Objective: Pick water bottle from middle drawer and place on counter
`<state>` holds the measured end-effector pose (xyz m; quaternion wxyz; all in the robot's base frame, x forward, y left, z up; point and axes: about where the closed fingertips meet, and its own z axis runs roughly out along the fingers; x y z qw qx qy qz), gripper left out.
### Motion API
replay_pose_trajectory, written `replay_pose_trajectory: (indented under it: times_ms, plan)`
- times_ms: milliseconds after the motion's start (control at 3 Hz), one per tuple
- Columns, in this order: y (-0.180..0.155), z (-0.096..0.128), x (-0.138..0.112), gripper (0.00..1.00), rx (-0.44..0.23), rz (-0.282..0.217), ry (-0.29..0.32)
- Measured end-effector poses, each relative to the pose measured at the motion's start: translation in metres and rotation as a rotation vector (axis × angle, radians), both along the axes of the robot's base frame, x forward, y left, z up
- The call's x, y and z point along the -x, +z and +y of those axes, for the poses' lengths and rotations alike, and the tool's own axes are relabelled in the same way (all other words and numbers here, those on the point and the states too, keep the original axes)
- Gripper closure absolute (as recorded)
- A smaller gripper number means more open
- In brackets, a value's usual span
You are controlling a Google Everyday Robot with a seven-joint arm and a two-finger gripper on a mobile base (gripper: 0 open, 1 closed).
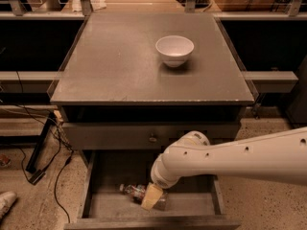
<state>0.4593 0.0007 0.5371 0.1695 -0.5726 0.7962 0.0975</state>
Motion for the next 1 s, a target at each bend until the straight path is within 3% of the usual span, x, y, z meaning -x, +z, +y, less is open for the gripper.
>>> replay_pose_trajectory:
  times_ms: [333,667,1000]
  plan:
    - [-0.005,0.005,0.006,0.00,-0.014,-0.007,0.008]
    - [-0.016,0.007,0.005,0.00,-0.053,-0.068,-0.022]
    - [-0.017,0.008,0.006,0.00,-0.057,-0.066,-0.021]
